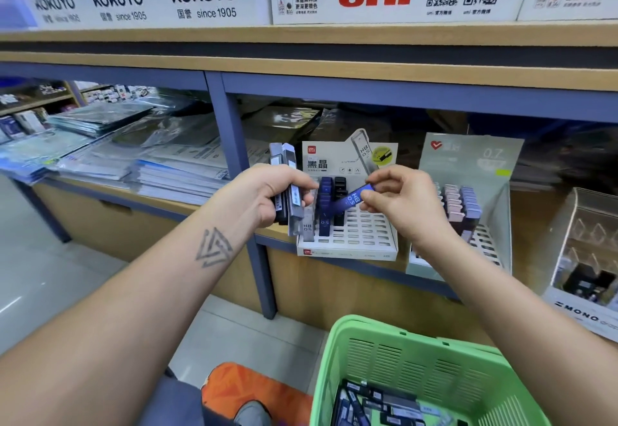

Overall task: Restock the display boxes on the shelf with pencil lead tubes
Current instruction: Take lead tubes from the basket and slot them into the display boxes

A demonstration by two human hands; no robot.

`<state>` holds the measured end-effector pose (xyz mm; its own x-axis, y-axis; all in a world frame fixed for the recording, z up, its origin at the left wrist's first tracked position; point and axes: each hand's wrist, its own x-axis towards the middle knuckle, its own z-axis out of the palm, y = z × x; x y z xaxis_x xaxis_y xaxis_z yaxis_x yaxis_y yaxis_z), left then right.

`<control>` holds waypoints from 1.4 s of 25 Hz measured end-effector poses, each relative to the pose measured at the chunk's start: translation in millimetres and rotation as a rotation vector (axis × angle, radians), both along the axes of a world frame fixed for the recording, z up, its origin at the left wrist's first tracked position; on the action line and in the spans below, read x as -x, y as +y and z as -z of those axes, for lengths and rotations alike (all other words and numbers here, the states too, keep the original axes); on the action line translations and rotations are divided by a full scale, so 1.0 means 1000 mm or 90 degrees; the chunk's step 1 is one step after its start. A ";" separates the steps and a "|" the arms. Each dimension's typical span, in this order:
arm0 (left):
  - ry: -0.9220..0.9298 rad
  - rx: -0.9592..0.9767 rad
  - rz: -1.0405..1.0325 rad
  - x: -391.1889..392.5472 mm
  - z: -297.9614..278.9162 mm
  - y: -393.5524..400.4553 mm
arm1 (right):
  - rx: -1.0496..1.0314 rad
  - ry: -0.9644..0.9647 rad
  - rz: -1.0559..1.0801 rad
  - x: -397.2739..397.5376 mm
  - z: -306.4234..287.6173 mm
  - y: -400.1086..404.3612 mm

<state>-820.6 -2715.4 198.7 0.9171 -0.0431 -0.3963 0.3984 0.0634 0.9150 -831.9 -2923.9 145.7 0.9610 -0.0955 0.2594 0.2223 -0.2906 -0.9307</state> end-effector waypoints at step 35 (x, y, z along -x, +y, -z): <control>-0.031 0.088 -0.009 0.006 0.023 -0.067 | 0.045 0.139 -0.141 0.052 -0.025 0.007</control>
